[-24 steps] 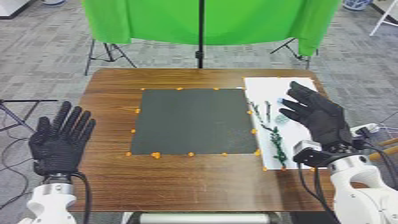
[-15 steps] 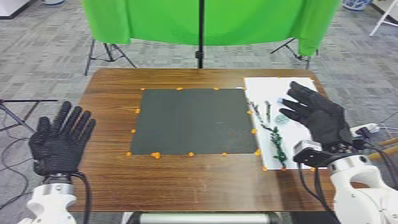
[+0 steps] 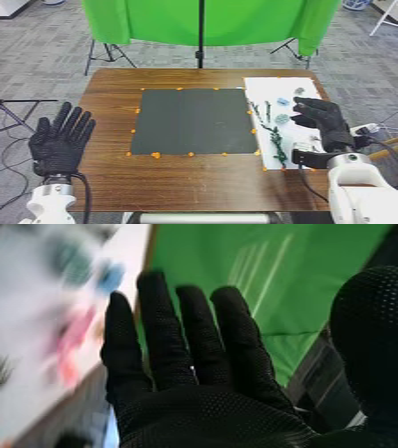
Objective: Arrange flowers
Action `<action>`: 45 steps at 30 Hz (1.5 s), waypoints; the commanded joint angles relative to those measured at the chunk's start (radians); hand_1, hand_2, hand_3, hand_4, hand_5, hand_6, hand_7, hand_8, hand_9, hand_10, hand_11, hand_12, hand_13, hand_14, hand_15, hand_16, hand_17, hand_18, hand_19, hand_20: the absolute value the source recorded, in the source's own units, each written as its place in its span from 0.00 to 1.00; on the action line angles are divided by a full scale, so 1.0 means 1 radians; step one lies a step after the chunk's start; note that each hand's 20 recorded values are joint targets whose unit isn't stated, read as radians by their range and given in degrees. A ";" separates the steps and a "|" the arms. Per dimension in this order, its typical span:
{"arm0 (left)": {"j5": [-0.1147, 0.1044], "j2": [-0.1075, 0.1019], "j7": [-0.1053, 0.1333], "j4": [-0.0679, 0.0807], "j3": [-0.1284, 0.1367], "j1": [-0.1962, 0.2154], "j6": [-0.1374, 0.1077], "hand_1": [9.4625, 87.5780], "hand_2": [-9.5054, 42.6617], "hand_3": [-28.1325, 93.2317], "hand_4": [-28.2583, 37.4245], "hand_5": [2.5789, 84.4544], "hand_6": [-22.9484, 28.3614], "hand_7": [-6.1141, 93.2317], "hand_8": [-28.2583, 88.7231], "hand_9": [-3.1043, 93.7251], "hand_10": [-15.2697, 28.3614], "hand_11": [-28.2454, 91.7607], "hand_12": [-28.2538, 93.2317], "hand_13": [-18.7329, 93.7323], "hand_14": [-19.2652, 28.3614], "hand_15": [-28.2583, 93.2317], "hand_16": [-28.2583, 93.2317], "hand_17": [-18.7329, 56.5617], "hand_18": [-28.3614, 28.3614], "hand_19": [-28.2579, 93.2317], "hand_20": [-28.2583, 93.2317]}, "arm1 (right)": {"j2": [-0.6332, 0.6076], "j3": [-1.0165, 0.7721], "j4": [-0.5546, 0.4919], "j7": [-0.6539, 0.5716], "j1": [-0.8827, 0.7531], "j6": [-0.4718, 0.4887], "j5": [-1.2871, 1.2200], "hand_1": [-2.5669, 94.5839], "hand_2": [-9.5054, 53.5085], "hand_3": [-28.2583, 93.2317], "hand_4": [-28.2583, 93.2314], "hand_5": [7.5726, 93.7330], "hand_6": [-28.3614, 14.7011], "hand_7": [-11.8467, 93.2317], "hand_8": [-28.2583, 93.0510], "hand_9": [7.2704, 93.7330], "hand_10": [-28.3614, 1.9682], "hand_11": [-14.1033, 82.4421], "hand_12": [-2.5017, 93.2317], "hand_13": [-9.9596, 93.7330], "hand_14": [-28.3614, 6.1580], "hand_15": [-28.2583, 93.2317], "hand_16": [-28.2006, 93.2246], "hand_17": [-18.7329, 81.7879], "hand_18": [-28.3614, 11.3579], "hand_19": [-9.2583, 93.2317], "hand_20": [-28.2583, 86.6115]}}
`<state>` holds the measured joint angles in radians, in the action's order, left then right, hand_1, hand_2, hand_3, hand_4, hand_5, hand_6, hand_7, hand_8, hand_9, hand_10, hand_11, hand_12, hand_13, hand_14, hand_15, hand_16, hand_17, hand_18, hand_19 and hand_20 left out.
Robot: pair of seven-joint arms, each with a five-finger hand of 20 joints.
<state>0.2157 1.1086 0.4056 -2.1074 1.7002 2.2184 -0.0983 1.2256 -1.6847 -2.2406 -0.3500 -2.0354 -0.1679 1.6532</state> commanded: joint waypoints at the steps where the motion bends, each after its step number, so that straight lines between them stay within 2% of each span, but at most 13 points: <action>1: -0.002 0.008 -0.006 -0.001 0.002 0.014 0.001 0.17 0.46 0.85 0.00 0.47 0.58 0.13 0.17 0.37 0.63 0.34 0.28 0.38 0.67 0.39 0.18 0.18 0.69 0.45 0.31 | -0.036 0.048 0.023 -0.133 -0.020 0.153 0.785 0.27 0.00 0.85 0.00 0.58 0.53 0.35 0.11 0.55 0.32 0.52 0.24 0.56 0.34 0.77 0.38 0.40 0.16 0.85 0.44; 4: 0.001 0.007 -0.009 0.001 0.002 0.013 0.001 0.17 0.46 0.84 0.00 0.48 0.59 0.13 0.17 0.38 0.64 0.35 0.28 0.38 0.68 0.39 0.19 0.18 0.69 0.45 0.31 | -0.043 0.059 0.042 -0.166 -0.043 0.157 0.833 0.26 0.00 0.82 0.00 0.60 0.54 0.43 0.10 0.53 0.28 0.66 0.28 0.56 0.28 0.86 0.42 0.43 0.14 0.94 0.50; 6: -0.001 0.008 -0.007 -0.001 0.003 0.017 0.004 0.17 0.46 0.84 0.00 0.48 0.59 0.13 0.17 0.38 0.64 0.35 0.28 0.39 0.69 0.40 0.19 0.18 0.69 0.45 0.31 | -0.046 0.067 0.041 -0.192 -0.056 0.192 0.835 0.26 0.00 0.82 0.00 0.61 0.54 0.48 0.10 0.54 0.27 0.71 0.30 0.57 0.28 0.88 0.43 0.44 0.13 0.96 0.51; 10: -0.004 0.007 -0.006 -0.004 0.006 0.027 -0.004 0.17 0.46 0.84 0.00 0.48 0.59 0.14 0.17 0.39 0.64 0.35 0.29 0.39 0.69 0.40 0.19 0.18 0.69 0.45 0.31 | -0.060 0.106 0.069 -0.183 -0.063 0.208 0.931 0.25 0.00 0.81 0.00 0.61 0.54 0.50 0.10 0.54 0.26 0.72 0.31 0.58 0.26 0.88 0.44 0.45 0.12 0.97 0.52; 12: -0.006 0.006 -0.012 -0.009 0.006 0.027 -0.022 0.17 0.46 0.85 0.00 0.48 0.60 0.14 0.17 0.39 0.64 0.35 0.29 0.39 0.69 0.40 0.19 0.18 0.69 0.45 0.31 | -0.082 0.133 0.085 -0.180 -0.058 0.222 0.924 0.25 0.00 0.81 0.00 0.61 0.54 0.50 0.09 0.55 0.26 0.72 0.32 0.58 0.26 0.88 0.44 0.45 0.11 0.97 0.52; 17: -0.005 0.004 -0.013 -0.003 0.000 0.016 -0.008 0.17 0.46 0.85 0.00 0.48 0.60 0.14 0.17 0.39 0.64 0.35 0.29 0.39 0.70 0.41 0.19 0.18 0.69 0.45 0.31 | -0.121 0.199 0.117 -0.167 -0.027 0.279 0.970 0.26 0.00 0.79 0.00 0.60 0.54 0.50 0.09 0.55 0.25 0.72 0.32 0.58 0.26 0.88 0.45 0.45 0.10 0.97 0.52; 27: -0.010 0.004 -0.015 -0.003 -0.005 0.013 -0.016 0.17 0.47 0.85 0.00 0.49 0.61 0.14 0.17 0.39 0.66 0.36 0.29 0.39 0.72 0.42 0.19 0.18 0.69 0.46 0.31 | -0.161 0.312 0.209 -0.136 0.048 0.306 1.055 0.33 0.00 0.81 0.00 0.69 0.53 0.41 0.11 0.59 0.28 0.72 0.31 0.61 0.27 0.88 0.45 0.47 0.09 0.98 0.54; 29: -0.008 0.004 -0.018 -0.002 -0.007 0.010 -0.018 0.17 0.47 0.85 0.00 0.49 0.61 0.14 0.17 0.39 0.66 0.36 0.30 0.39 0.72 0.42 0.19 0.18 0.69 0.46 0.31 | -0.159 0.329 0.230 -0.153 0.053 0.298 1.051 0.39 0.00 0.85 0.00 0.74 0.56 0.40 0.11 0.62 0.31 0.70 0.31 0.64 0.29 0.87 0.46 0.48 0.09 0.99 0.55; 31: -0.010 0.005 -0.019 -0.002 -0.007 0.010 -0.016 0.17 0.47 0.85 0.00 0.49 0.61 0.14 0.17 0.39 0.66 0.36 0.30 0.39 0.72 0.42 0.19 0.18 0.69 0.46 0.31 | -0.148 0.330 0.240 -0.161 0.054 0.353 1.046 0.48 0.00 0.83 0.00 0.78 0.57 0.38 0.21 0.69 0.36 0.66 0.32 0.67 0.33 0.85 0.46 0.49 0.09 0.98 0.55; 34: -0.011 0.005 -0.024 0.001 -0.009 0.005 -0.015 0.17 0.47 0.85 0.00 0.49 0.62 0.14 0.17 0.40 0.68 0.36 0.30 0.39 0.72 0.42 0.19 0.18 0.69 0.46 0.31 | -0.141 0.333 0.255 -0.173 0.044 0.356 1.043 0.58 0.00 0.80 0.00 0.85 0.59 0.38 0.25 0.83 0.45 0.47 0.47 0.72 0.38 0.82 0.46 0.50 0.08 0.97 0.54; 36: -0.011 0.003 -0.026 0.002 -0.007 0.006 -0.015 0.17 0.47 0.85 0.00 0.49 0.62 0.14 0.17 0.40 0.68 0.36 0.30 0.39 0.72 0.42 0.19 0.18 0.69 0.46 0.31 | -0.138 0.332 0.258 -0.179 0.037 0.349 1.042 0.61 0.00 0.82 0.00 0.88 0.60 0.38 0.27 0.88 0.48 0.41 0.52 0.74 0.40 0.80 0.48 0.51 0.07 0.97 0.54; 43: -0.020 0.000 -0.024 0.002 -0.002 0.008 -0.013 0.17 0.47 0.85 0.00 0.49 0.62 0.14 0.17 0.40 0.68 0.36 0.30 0.39 0.72 0.43 0.19 0.18 0.69 0.46 0.31 | -0.138 0.301 0.185 -0.252 0.008 0.234 0.933 0.61 0.00 0.86 0.00 0.87 0.61 0.40 0.35 0.89 0.51 0.43 0.55 0.76 0.40 0.78 0.52 0.52 0.04 0.97 0.54; 45: -0.058 -0.003 -0.018 0.002 0.003 0.013 -0.010 0.17 0.47 0.85 0.00 0.49 0.62 0.14 0.17 0.40 0.68 0.36 0.30 0.39 0.72 0.43 0.19 0.18 0.69 0.46 0.31 | -0.139 0.298 0.141 -0.307 -0.003 0.149 0.875 0.60 0.00 0.87 0.00 0.87 0.61 0.41 0.37 0.88 0.51 0.43 0.55 0.76 0.40 0.78 0.52 0.52 0.04 0.98 0.54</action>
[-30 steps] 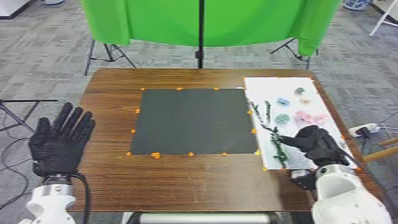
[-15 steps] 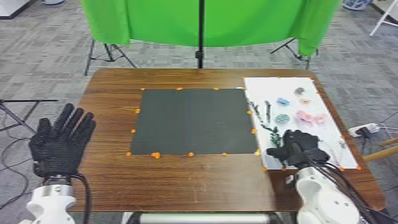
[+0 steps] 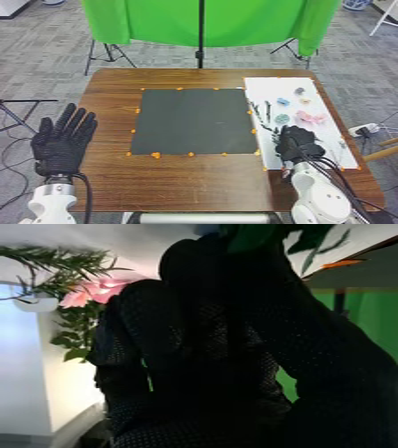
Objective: Arrange flowers
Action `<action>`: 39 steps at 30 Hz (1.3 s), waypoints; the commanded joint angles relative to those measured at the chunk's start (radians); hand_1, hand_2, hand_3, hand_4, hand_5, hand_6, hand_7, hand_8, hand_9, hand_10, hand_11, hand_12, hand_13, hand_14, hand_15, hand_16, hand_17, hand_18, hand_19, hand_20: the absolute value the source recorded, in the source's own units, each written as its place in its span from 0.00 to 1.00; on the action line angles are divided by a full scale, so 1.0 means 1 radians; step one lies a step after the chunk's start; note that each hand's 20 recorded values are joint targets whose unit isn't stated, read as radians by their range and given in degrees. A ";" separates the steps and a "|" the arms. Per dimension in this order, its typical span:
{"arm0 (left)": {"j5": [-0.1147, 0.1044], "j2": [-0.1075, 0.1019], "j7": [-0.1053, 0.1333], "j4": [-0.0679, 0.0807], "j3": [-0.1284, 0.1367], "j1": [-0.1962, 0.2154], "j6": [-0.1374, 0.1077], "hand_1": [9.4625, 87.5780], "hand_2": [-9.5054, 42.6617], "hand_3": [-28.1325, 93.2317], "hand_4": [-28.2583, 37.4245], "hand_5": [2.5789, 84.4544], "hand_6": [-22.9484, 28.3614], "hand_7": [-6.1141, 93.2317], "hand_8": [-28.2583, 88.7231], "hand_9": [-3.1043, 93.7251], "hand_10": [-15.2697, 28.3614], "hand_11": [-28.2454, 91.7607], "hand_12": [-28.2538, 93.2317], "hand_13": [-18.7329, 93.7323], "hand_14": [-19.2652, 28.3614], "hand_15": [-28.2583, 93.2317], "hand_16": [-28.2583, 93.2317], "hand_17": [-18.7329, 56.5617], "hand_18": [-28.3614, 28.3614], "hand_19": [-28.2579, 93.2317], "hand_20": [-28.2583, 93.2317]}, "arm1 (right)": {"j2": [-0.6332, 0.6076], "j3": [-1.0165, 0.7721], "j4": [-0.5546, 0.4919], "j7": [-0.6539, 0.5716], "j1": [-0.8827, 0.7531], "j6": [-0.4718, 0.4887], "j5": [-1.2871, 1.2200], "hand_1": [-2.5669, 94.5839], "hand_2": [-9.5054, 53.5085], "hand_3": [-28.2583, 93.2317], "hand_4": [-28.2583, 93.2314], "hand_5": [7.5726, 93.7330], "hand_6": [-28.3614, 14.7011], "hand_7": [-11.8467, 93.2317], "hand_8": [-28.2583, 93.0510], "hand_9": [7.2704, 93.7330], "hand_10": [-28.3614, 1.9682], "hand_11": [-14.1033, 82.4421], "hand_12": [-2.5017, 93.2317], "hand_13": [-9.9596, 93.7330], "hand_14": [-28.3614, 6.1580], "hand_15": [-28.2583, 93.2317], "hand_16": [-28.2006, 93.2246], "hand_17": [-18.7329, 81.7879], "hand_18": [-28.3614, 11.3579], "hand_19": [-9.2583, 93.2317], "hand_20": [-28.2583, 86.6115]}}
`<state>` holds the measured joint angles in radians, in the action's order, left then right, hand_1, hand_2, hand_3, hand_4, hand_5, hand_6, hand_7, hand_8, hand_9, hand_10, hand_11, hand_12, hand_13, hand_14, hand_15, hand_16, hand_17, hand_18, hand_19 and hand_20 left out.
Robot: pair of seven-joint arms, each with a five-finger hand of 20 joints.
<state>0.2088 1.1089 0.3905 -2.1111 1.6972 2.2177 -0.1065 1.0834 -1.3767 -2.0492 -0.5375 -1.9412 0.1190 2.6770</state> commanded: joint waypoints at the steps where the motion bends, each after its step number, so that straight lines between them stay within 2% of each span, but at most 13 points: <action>1: -0.060 -0.002 -0.001 0.005 0.011 0.019 0.001 0.17 0.47 0.85 0.00 0.49 0.62 0.14 0.17 0.40 0.68 0.36 0.30 0.39 0.72 0.43 0.19 0.18 0.69 0.46 0.31 | 0.003 -0.005 -0.074 -0.152 -0.099 -0.181 -0.183 0.58 0.00 0.89 0.01 0.86 0.61 0.41 0.38 0.88 0.51 0.44 0.55 0.76 0.39 0.78 0.52 0.52 0.04 0.98 0.54; 3: -0.052 -0.001 0.006 -0.002 0.020 0.036 -0.007 0.17 0.47 0.85 0.00 0.49 0.62 0.14 0.17 0.40 0.68 0.36 0.30 0.40 0.72 0.43 0.19 0.18 0.69 0.46 0.31 | -0.004 -0.007 -0.122 -0.177 -0.115 -0.252 -0.228 0.58 0.00 0.89 0.02 0.86 0.60 0.42 0.38 0.88 0.50 0.45 0.55 0.76 0.39 0.78 0.51 0.53 0.03 0.98 0.54; 4: -0.053 0.002 0.007 -0.007 0.027 0.050 -0.001 0.17 0.47 0.85 0.00 0.49 0.62 0.14 0.17 0.40 0.68 0.36 0.30 0.40 0.72 0.43 0.19 0.18 0.69 0.46 0.31 | -0.011 -0.004 -0.141 -0.186 -0.119 -0.286 -0.242 0.57 0.00 0.89 0.02 0.86 0.60 0.42 0.38 0.87 0.50 0.45 0.54 0.76 0.38 0.79 0.51 0.53 0.02 0.98 0.54; 7: -0.061 0.001 0.015 -0.017 0.047 0.078 -0.006 0.17 0.47 0.85 0.00 0.49 0.62 0.14 0.17 0.40 0.68 0.36 0.30 0.40 0.71 0.43 0.19 0.18 0.69 0.46 0.31 | -0.021 0.001 -0.183 -0.186 -0.107 -0.344 -0.298 0.56 0.00 0.90 0.04 0.86 0.60 0.43 0.38 0.87 0.48 0.47 0.53 0.76 0.37 0.79 0.51 0.53 0.01 0.99 0.54; 10: -0.084 -0.003 0.030 -0.021 0.064 0.091 -0.015 0.15 0.51 0.83 0.00 0.49 0.62 0.14 0.17 0.40 0.69 0.36 0.30 0.40 0.70 0.42 0.19 0.18 0.69 0.46 0.31 | -0.019 0.026 -0.195 -0.173 -0.052 -0.355 -0.336 0.56 0.00 0.90 0.05 0.86 0.59 0.43 0.38 0.87 0.48 0.48 0.53 0.76 0.37 0.79 0.50 0.53 0.01 0.99 0.53; 12: -0.084 -0.005 0.039 -0.025 0.076 0.099 -0.018 0.14 0.54 0.81 0.00 0.49 0.62 0.14 0.17 0.40 0.69 0.36 0.30 0.40 0.70 0.42 0.19 0.18 0.69 0.46 0.31 | -0.022 0.057 -0.192 -0.155 -0.012 -0.365 -0.328 0.56 0.00 0.90 0.05 0.85 0.59 0.44 0.39 0.86 0.48 0.49 0.54 0.76 0.37 0.79 0.50 0.53 0.01 0.99 0.53; 16: -0.083 -0.009 0.040 -0.032 0.097 0.120 -0.022 0.15 0.55 0.80 0.00 0.49 0.62 0.14 0.17 0.40 0.69 0.36 0.30 0.40 0.70 0.42 0.19 0.18 0.69 0.46 0.31 | 0.008 0.139 -0.153 -0.133 0.117 -0.326 -0.354 0.56 0.00 0.89 0.06 0.84 0.59 0.45 0.39 0.85 0.49 0.50 0.53 0.75 0.38 0.80 0.50 0.53 0.02 0.99 0.53; 20: -0.083 -0.010 0.030 -0.023 0.084 0.106 -0.024 0.15 0.55 0.79 0.00 0.49 0.62 0.14 0.17 0.40 0.69 0.36 0.30 0.40 0.70 0.41 0.19 0.18 0.69 0.46 0.31 | 0.073 0.225 -0.089 -0.113 0.227 -0.278 -0.417 0.55 0.00 0.90 0.06 0.82 0.59 0.48 0.38 0.84 0.49 0.51 0.53 0.75 0.38 0.80 0.50 0.52 0.03 0.99 0.52; 25: -0.080 -0.012 0.011 -0.006 0.045 0.075 -0.018 0.13 0.55 0.80 0.00 0.49 0.62 0.14 0.17 0.40 0.69 0.36 0.30 0.40 0.70 0.41 0.19 0.18 0.69 0.46 0.31 | 0.172 0.355 0.034 -0.093 0.363 -0.208 -0.449 0.55 0.00 0.90 0.06 0.80 0.59 0.50 0.37 0.82 0.48 0.53 0.52 0.75 0.38 0.80 0.50 0.52 0.04 1.00 0.52; 28: -0.081 -0.013 0.015 0.002 0.029 0.055 -0.021 0.14 0.55 0.81 0.00 0.49 0.62 0.14 0.17 0.40 0.68 0.36 0.30 0.40 0.70 0.41 0.19 0.18 0.69 0.46 0.31 | 0.224 0.432 0.106 -0.085 0.437 -0.157 -0.430 0.55 0.00 0.90 0.06 0.80 0.59 0.51 0.37 0.82 0.48 0.53 0.52 0.75 0.38 0.80 0.50 0.52 0.04 1.00 0.51; 31: -0.069 -0.034 0.024 0.005 0.022 0.040 -0.015 0.14 0.54 0.81 0.00 0.49 0.62 0.14 0.17 0.40 0.68 0.36 0.30 0.40 0.70 0.41 0.19 0.18 0.69 0.46 0.31 | 0.277 0.496 0.183 -0.076 0.491 -0.143 -0.398 0.55 0.00 0.90 0.06 0.80 0.60 0.52 0.37 0.82 0.48 0.54 0.52 0.75 0.39 0.81 0.49 0.52 0.04 1.00 0.51; 35: -0.057 -0.049 0.016 0.007 0.013 0.027 -0.017 0.14 0.52 0.83 0.00 0.49 0.62 0.14 0.17 0.40 0.68 0.35 0.30 0.40 0.70 0.41 0.19 0.18 0.69 0.46 0.31 | 0.333 0.553 0.245 -0.096 0.524 -0.096 -0.363 0.55 0.00 0.90 0.06 0.79 0.59 0.52 0.36 0.82 0.48 0.54 0.51 0.75 0.38 0.81 0.49 0.53 0.04 1.00 0.55; 39: -0.057 -0.065 0.002 0.014 -0.005 0.008 -0.018 0.16 0.49 0.84 0.00 0.49 0.62 0.13 0.17 0.40 0.68 0.35 0.30 0.40 0.70 0.41 0.19 0.18 0.69 0.45 0.31 | 0.372 0.607 0.300 -0.108 0.547 -0.113 -0.306 0.55 0.00 0.90 0.06 0.79 0.59 0.53 0.35 0.82 0.47 0.54 0.51 0.75 0.37 0.82 0.49 0.54 0.03 1.00 0.60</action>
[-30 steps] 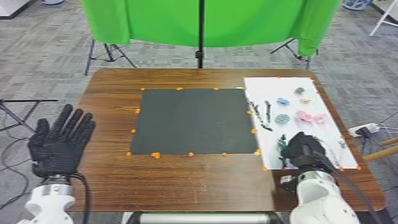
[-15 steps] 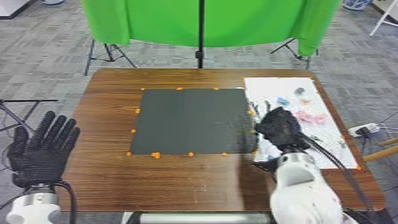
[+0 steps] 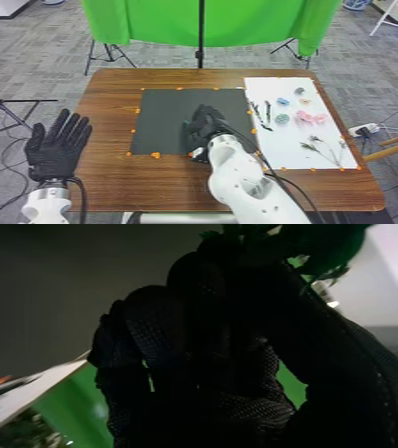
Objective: Arrange flowers
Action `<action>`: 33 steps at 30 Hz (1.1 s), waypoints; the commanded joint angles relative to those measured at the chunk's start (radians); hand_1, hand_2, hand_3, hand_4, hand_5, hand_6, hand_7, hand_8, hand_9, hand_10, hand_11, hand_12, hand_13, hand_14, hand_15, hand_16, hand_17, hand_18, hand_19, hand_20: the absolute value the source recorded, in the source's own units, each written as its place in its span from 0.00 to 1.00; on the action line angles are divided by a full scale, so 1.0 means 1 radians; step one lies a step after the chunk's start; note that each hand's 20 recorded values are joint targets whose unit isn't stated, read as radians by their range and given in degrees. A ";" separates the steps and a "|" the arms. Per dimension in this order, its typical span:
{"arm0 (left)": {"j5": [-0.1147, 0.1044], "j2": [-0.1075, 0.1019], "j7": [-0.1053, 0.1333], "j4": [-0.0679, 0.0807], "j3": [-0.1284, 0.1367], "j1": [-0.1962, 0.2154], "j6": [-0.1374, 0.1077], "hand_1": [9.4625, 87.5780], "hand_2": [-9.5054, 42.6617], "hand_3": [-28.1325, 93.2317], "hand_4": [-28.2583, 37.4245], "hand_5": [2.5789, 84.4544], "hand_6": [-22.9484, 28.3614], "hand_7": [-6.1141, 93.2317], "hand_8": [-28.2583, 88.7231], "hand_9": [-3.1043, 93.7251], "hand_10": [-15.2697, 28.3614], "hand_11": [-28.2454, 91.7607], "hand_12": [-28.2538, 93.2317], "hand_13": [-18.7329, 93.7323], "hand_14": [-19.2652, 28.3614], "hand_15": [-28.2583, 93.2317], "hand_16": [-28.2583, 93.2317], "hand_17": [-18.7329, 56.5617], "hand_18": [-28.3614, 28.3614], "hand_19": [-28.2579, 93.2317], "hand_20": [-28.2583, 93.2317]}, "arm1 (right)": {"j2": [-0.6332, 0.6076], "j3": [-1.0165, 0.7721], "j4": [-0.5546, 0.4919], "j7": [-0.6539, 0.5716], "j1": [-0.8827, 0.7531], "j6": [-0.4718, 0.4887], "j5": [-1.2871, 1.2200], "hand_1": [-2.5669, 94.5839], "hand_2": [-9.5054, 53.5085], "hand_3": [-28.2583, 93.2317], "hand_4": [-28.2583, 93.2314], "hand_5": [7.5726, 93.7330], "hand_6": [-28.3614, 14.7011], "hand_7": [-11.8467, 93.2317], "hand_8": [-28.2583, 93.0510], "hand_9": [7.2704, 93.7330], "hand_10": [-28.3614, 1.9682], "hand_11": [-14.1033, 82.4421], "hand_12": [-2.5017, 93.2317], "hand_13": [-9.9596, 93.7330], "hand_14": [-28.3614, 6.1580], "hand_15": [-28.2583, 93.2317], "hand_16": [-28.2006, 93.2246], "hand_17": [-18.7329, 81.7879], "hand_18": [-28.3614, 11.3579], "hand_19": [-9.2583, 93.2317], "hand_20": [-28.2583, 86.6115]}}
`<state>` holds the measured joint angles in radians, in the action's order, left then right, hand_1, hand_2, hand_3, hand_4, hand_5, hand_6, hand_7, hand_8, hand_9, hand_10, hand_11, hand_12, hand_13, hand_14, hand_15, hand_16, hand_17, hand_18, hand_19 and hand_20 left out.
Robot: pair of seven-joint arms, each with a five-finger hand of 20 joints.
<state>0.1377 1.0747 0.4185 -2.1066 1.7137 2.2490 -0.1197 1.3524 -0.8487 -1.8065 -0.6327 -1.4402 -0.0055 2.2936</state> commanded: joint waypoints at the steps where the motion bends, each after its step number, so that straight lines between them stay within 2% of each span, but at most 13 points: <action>1: 0.016 -0.033 -0.030 0.013 -0.026 -0.030 -0.001 0.16 0.49 0.84 0.00 0.49 0.62 0.13 0.17 0.40 0.68 0.35 0.30 0.40 0.70 0.41 0.19 0.18 0.69 0.45 0.31 | 0.110 0.096 0.074 -0.015 0.055 0.000 0.090 0.55 0.00 0.90 0.06 0.79 0.59 0.53 0.35 0.82 0.47 0.54 0.51 0.75 0.37 0.82 0.49 0.54 0.03 1.00 0.61; 4: 0.016 -0.035 -0.035 0.024 -0.044 -0.047 0.007 0.16 0.48 0.84 0.00 0.49 0.62 0.13 0.17 0.40 0.68 0.35 0.30 0.40 0.70 0.41 0.19 0.18 0.69 0.45 0.31 | 0.140 0.125 0.134 0.000 0.066 -0.020 0.146 0.55 0.00 0.90 0.06 0.79 0.59 0.53 0.35 0.82 0.47 0.54 0.51 0.75 0.37 0.82 0.48 0.55 0.03 1.00 0.63; 6: 0.012 -0.042 -0.041 0.043 -0.066 -0.085 0.023 0.16 0.48 0.84 0.00 0.49 0.62 0.13 0.17 0.40 0.68 0.35 0.30 0.40 0.70 0.41 0.19 0.18 0.69 0.45 0.31 | 0.157 0.139 0.168 -0.029 0.078 -0.054 0.145 0.55 0.00 0.90 0.06 0.79 0.59 0.53 0.35 0.82 0.47 0.54 0.51 0.75 0.37 0.82 0.48 0.55 0.03 1.00 0.64; 9: 0.017 -0.048 -0.044 0.045 -0.073 -0.097 0.029 0.16 0.48 0.85 0.00 0.49 0.62 0.13 0.17 0.40 0.68 0.35 0.29 0.40 0.70 0.41 0.19 0.18 0.69 0.45 0.31 | 0.176 0.131 0.181 -0.036 0.066 -0.029 0.140 0.53 0.00 0.88 0.06 0.77 0.58 0.55 0.35 0.80 0.43 0.58 0.48 0.74 0.35 0.84 0.45 0.55 0.02 1.00 0.66; 11: 0.017 -0.051 -0.049 0.049 -0.076 -0.108 0.031 0.17 0.48 0.85 0.00 0.49 0.62 0.14 0.17 0.40 0.68 0.35 0.30 0.40 0.70 0.41 0.19 0.18 0.69 0.45 0.31 | 0.181 0.131 0.193 -0.039 0.060 -0.049 0.155 0.50 0.00 0.88 0.05 0.69 0.57 0.61 0.33 0.75 0.37 0.60 0.41 0.72 0.33 0.84 0.43 0.54 0.02 1.00 0.66; 13: 0.017 -0.050 -0.051 0.050 -0.077 -0.116 0.030 0.17 0.48 0.85 0.00 0.49 0.62 0.14 0.17 0.40 0.68 0.36 0.30 0.40 0.71 0.42 0.19 0.18 0.69 0.46 0.31 | 0.185 0.126 0.195 -0.050 0.057 -0.048 0.154 0.47 0.00 0.89 0.04 0.57 0.54 0.72 0.28 0.65 0.26 0.67 0.31 0.68 0.31 0.84 0.41 0.53 0.02 1.00 0.66; 17: 0.017 -0.049 -0.055 0.057 -0.078 -0.126 0.039 0.17 0.48 0.85 0.00 0.48 0.62 0.14 0.17 0.40 0.68 0.36 0.30 0.40 0.72 0.42 0.19 0.18 0.70 0.46 0.31 | 0.191 0.113 0.202 -0.063 0.048 -0.043 0.155 0.41 0.00 0.93 0.04 0.46 0.42 0.76 0.21 0.54 0.15 0.72 0.27 0.65 0.29 0.86 0.40 0.53 0.00 1.00 0.66; 20: 0.016 -0.047 -0.050 0.053 -0.069 -0.110 0.036 0.17 0.48 0.85 0.00 0.48 0.62 0.14 0.17 0.39 0.68 0.36 0.30 0.40 0.72 0.42 0.19 0.18 0.70 0.46 0.31 | 0.189 0.110 0.189 -0.057 0.031 -0.024 0.153 0.39 0.00 0.95 0.04 0.43 0.37 0.78 0.03 0.51 0.11 0.73 0.26 0.64 0.27 0.86 0.39 0.53 0.00 1.00 0.67; 21: 0.014 -0.044 -0.051 0.051 -0.066 -0.105 0.034 0.17 0.48 0.85 0.00 0.48 0.62 0.14 0.17 0.39 0.68 0.36 0.30 0.40 0.72 0.42 0.19 0.18 0.70 0.46 0.31 | 0.187 0.110 0.185 -0.059 0.026 -0.022 0.155 0.38 0.00 0.95 0.04 0.42 0.36 0.78 0.01 0.49 0.10 0.74 0.26 0.64 0.27 0.87 0.39 0.53 0.00 1.00 0.67; 25: 0.013 -0.024 -0.045 0.039 -0.051 -0.076 0.032 0.17 0.47 0.85 0.00 0.48 0.62 0.14 0.17 0.39 0.68 0.36 0.30 0.40 0.72 0.42 0.19 0.17 0.70 0.46 0.31 | 0.170 0.093 0.156 -0.050 0.006 -0.001 0.136 0.36 0.00 0.95 0.02 0.35 0.32 0.71 0.00 0.44 0.05 0.74 0.25 0.62 0.25 0.87 0.38 0.54 0.00 1.00 0.68; 29: 0.018 -0.015 -0.017 0.025 -0.027 -0.037 0.030 0.17 0.47 0.85 0.00 0.48 0.62 0.14 0.17 0.39 0.68 0.36 0.30 0.39 0.72 0.43 0.19 0.17 0.70 0.46 0.31 | 0.103 0.085 0.089 -0.014 0.007 -0.010 0.057 0.30 0.02 0.93 0.04 0.30 0.27 0.66 0.01 0.39 0.00 0.69 0.22 0.59 0.19 0.88 0.37 0.53 0.00 1.00 0.69; 31: 0.010 -0.004 -0.012 0.014 -0.012 -0.011 0.022 0.17 0.47 0.85 0.00 0.48 0.62 0.14 0.17 0.39 0.68 0.36 0.30 0.39 0.72 0.43 0.19 0.17 0.70 0.46 0.31 | 0.082 0.063 0.057 0.045 -0.011 0.003 0.018 0.27 0.11 0.93 0.04 0.33 0.28 0.64 0.03 0.38 0.00 0.65 0.22 0.58 0.17 0.88 0.37 0.53 0.00 1.00 0.69; 33: 0.015 0.003 -0.017 0.013 -0.008 -0.006 0.023 0.17 0.47 0.85 0.00 0.48 0.62 0.14 0.17 0.39 0.68 0.36 0.30 0.40 0.72 0.43 0.19 0.17 0.70 0.46 0.31 | 0.062 0.061 0.032 0.063 -0.020 -0.007 0.021 0.25 0.19 0.93 0.05 0.41 0.33 0.66 0.04 0.38 0.00 0.64 0.22 0.60 0.20 0.91 0.37 0.53 0.02 1.00 0.70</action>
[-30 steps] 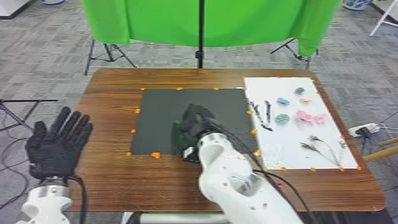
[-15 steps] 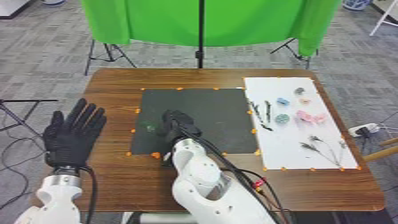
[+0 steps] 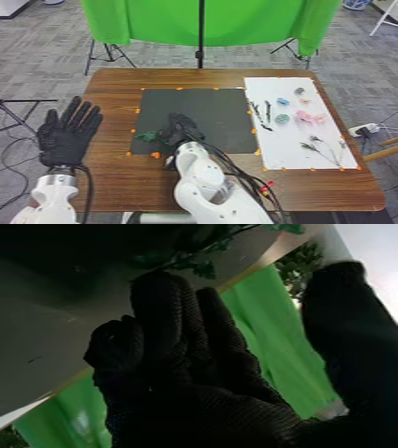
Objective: Arrange flowers
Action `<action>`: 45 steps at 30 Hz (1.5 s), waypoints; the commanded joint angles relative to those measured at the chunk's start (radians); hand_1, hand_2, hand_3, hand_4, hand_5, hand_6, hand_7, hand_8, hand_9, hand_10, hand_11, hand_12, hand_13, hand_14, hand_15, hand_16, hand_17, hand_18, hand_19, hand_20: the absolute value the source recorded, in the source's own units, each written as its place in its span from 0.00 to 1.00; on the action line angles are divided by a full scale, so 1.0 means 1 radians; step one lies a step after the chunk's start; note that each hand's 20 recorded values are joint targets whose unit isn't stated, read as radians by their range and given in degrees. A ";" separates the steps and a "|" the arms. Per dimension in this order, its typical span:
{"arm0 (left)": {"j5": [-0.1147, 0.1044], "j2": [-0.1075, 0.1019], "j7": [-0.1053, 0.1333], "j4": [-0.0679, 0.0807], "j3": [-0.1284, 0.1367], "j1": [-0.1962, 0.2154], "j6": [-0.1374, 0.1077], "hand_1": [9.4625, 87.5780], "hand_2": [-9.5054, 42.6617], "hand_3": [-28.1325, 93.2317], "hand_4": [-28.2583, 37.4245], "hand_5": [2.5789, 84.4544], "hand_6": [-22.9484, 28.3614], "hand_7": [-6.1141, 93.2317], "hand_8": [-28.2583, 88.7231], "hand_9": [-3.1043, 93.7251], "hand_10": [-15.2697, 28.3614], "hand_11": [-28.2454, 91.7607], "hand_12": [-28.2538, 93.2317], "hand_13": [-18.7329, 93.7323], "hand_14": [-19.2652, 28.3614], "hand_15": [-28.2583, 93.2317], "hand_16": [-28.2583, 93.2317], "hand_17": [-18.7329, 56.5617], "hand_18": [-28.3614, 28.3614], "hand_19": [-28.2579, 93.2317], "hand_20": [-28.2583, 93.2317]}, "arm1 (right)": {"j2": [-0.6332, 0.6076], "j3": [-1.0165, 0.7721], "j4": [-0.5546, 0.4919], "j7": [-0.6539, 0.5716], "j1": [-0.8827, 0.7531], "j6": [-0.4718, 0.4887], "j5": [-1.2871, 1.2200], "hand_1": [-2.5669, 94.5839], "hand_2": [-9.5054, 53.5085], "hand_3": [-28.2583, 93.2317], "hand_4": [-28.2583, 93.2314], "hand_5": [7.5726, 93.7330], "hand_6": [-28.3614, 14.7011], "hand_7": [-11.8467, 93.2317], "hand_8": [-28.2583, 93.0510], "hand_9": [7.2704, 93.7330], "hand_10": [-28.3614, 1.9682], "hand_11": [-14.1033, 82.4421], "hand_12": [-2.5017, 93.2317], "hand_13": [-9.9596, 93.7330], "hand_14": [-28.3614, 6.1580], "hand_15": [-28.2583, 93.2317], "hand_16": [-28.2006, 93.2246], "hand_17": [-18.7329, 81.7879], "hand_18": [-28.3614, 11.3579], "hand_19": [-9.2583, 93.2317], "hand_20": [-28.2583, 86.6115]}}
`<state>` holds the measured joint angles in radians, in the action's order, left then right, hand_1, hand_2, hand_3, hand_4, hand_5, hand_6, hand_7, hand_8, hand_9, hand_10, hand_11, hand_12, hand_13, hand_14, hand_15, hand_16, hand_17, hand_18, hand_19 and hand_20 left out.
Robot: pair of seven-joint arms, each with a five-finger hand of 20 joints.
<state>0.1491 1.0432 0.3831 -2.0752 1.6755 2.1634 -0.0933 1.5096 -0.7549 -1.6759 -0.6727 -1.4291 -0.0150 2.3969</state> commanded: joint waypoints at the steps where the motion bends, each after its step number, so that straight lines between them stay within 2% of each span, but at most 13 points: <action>1: 0.000 0.035 0.017 -0.019 0.030 0.082 -0.004 0.17 0.47 0.85 0.00 0.48 0.62 0.14 0.17 0.39 0.68 0.36 0.30 0.39 0.72 0.43 0.19 0.17 0.70 0.46 0.31 | -0.100 -0.039 -0.108 0.126 -0.038 0.007 -0.071 0.25 0.21 0.92 0.06 0.45 0.35 0.66 0.04 0.39 0.00 0.61 0.21 0.61 0.21 0.92 0.36 0.53 0.03 1.00 0.69; 3: 0.000 0.035 0.018 -0.019 0.030 0.083 -0.005 0.17 0.48 0.85 0.00 0.48 0.62 0.14 0.17 0.39 0.68 0.36 0.30 0.39 0.73 0.43 0.19 0.17 0.70 0.46 0.31 | -0.109 -0.046 -0.121 0.156 -0.044 0.051 -0.043 0.25 0.23 0.92 0.06 0.55 0.41 0.65 0.06 0.41 0.03 0.52 0.20 0.62 0.22 0.93 0.34 0.52 0.05 1.00 0.68; 6: 0.000 0.035 0.018 -0.022 0.030 0.087 -0.009 0.17 0.48 0.85 0.00 0.48 0.62 0.14 0.17 0.39 0.68 0.36 0.30 0.40 0.73 0.43 0.19 0.17 0.71 0.46 0.31 | -0.104 -0.057 -0.135 0.169 -0.051 0.172 -0.035 0.25 0.24 0.91 0.07 0.66 0.48 0.59 0.09 0.44 0.06 0.40 0.19 0.62 0.24 0.93 0.33 0.50 0.04 1.00 0.64; 9: 0.003 0.033 0.010 -0.016 0.021 0.073 -0.006 0.17 0.48 0.85 0.00 0.48 0.62 0.14 0.17 0.39 0.68 0.36 0.30 0.40 0.73 0.43 0.19 0.17 0.71 0.46 0.31 | -0.085 -0.070 -0.133 0.153 -0.053 0.266 -0.048 0.26 0.24 0.91 0.07 0.71 0.50 0.53 0.09 0.43 0.08 0.35 0.19 0.61 0.22 0.91 0.33 0.48 0.03 1.00 0.62; 12: 0.003 0.030 0.005 -0.012 0.014 0.065 -0.006 0.17 0.48 0.85 0.00 0.48 0.62 0.14 0.17 0.39 0.68 0.36 0.30 0.39 0.73 0.43 0.19 0.17 0.71 0.47 0.32 | -0.063 -0.080 -0.123 0.120 -0.051 0.323 -0.091 0.28 0.23 0.90 0.07 0.76 0.54 0.33 0.12 0.43 0.09 0.34 0.19 0.60 0.22 0.91 0.33 0.49 0.03 1.00 0.63; 17: 0.003 0.028 -0.002 -0.011 0.009 0.061 -0.010 0.17 0.48 0.85 0.00 0.48 0.62 0.14 0.17 0.39 0.68 0.36 0.30 0.40 0.73 0.43 0.19 0.17 0.71 0.47 0.32 | -0.053 -0.083 -0.123 0.128 -0.059 0.365 -0.090 0.29 0.23 0.89 0.06 0.76 0.55 0.25 0.13 0.50 0.13 0.35 0.19 0.60 0.21 0.89 0.35 0.49 0.03 1.00 0.65; 21: 0.000 0.028 -0.001 -0.012 0.009 0.061 -0.017 0.17 0.48 0.85 0.00 0.48 0.62 0.14 0.17 0.39 0.68 0.36 0.30 0.40 0.73 0.44 0.19 0.16 0.72 0.47 0.32 | -0.056 -0.079 -0.135 0.140 -0.060 0.373 -0.101 0.29 0.24 0.90 0.06 0.70 0.49 0.23 0.14 0.57 0.17 0.37 0.19 0.62 0.20 0.89 0.37 0.49 0.04 1.00 0.65; 25: -0.001 0.030 -0.001 -0.010 0.009 0.059 -0.014 0.17 0.48 0.85 0.00 0.49 0.62 0.15 0.17 0.39 0.68 0.36 0.30 0.40 0.73 0.44 0.19 0.16 0.72 0.47 0.32 | -0.061 -0.074 -0.149 0.137 -0.066 0.342 -0.181 0.29 0.25 0.90 0.06 0.69 0.46 0.23 0.14 0.60 0.18 0.37 0.20 0.62 0.21 0.88 0.39 0.48 0.03 0.98 0.62; 29: -0.001 0.029 -0.003 -0.009 0.007 0.057 -0.014 0.17 0.48 0.85 0.00 0.49 0.62 0.15 0.17 0.40 0.68 0.37 0.30 0.40 0.73 0.44 0.19 0.16 0.72 0.48 0.32 | -0.058 -0.074 -0.153 0.127 -0.066 0.381 -0.174 0.29 0.26 0.91 0.06 0.69 0.46 0.23 0.14 0.60 0.18 0.37 0.19 0.62 0.21 0.87 0.39 0.47 0.03 0.96 0.60; 38: -0.002 0.023 -0.022 0.004 -0.003 0.030 -0.007 0.17 0.48 0.85 0.00 0.49 0.62 0.15 0.17 0.40 0.69 0.37 0.30 0.40 0.73 0.44 0.19 0.16 0.72 0.48 0.32 | -0.054 -0.069 -0.150 0.106 -0.066 0.366 -0.170 0.29 0.27 0.90 0.06 0.72 0.47 0.25 0.14 0.57 0.16 0.34 0.18 0.61 0.21 0.85 0.39 0.46 0.03 0.96 0.58; 42: -0.005 0.022 -0.028 0.006 -0.006 0.028 -0.006 0.17 0.48 0.85 0.00 0.49 0.62 0.15 0.17 0.40 0.69 0.37 0.30 0.40 0.73 0.45 0.19 0.16 0.72 0.48 0.32 | -0.052 -0.073 -0.153 0.094 -0.069 0.373 -0.187 0.29 0.28 0.90 0.06 0.71 0.47 0.25 0.14 0.56 0.15 0.34 0.18 0.61 0.21 0.85 0.39 0.47 0.03 0.97 0.57; 45: -0.003 0.025 -0.024 0.002 -0.005 0.039 -0.006 0.17 0.48 0.85 0.00 0.49 0.62 0.15 0.17 0.40 0.69 0.37 0.30 0.40 0.74 0.45 0.19 0.16 0.72 0.48 0.32 | -0.052 -0.072 -0.161 0.097 -0.075 0.380 -0.187 0.28 0.28 0.90 0.06 0.67 0.49 0.25 0.14 0.55 0.15 0.35 0.19 0.60 0.20 0.85 0.39 0.47 0.03 0.97 0.57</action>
<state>0.1479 1.0659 0.3707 -2.0780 1.6758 2.1873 -0.0995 1.4554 -0.8294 -1.8368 -0.5589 -1.4822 0.3496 2.2105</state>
